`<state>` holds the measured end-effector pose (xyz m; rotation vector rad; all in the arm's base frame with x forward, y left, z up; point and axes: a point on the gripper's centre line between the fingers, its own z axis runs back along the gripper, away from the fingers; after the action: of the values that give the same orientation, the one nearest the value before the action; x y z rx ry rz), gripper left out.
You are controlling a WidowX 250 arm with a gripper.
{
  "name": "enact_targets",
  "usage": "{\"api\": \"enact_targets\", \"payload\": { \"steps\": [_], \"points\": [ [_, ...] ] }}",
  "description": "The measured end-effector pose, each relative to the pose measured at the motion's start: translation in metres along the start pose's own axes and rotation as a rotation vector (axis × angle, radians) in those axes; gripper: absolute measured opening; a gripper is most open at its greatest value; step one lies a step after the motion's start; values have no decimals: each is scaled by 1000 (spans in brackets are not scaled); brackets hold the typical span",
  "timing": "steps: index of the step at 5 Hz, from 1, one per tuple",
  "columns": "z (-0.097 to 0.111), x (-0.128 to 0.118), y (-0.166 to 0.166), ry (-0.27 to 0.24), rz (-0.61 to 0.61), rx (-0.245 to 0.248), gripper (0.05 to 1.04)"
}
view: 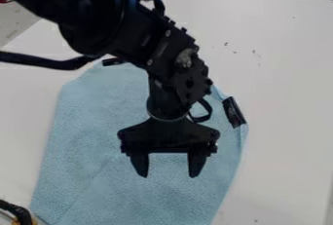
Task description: Spread a cloth on the table
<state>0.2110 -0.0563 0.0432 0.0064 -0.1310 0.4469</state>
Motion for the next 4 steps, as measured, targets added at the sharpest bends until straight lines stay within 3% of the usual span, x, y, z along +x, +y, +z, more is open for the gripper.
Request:
{"api": "enact_targets", "payload": {
  "steps": [1, 3, 4],
  "points": [
    [11, 11, -2, -34, -69, -3, 999],
    [11, 27, 6, -49, -134, -22, 999],
    [10, 32, 27, -50, -97, 7, 999]
  ]
}}
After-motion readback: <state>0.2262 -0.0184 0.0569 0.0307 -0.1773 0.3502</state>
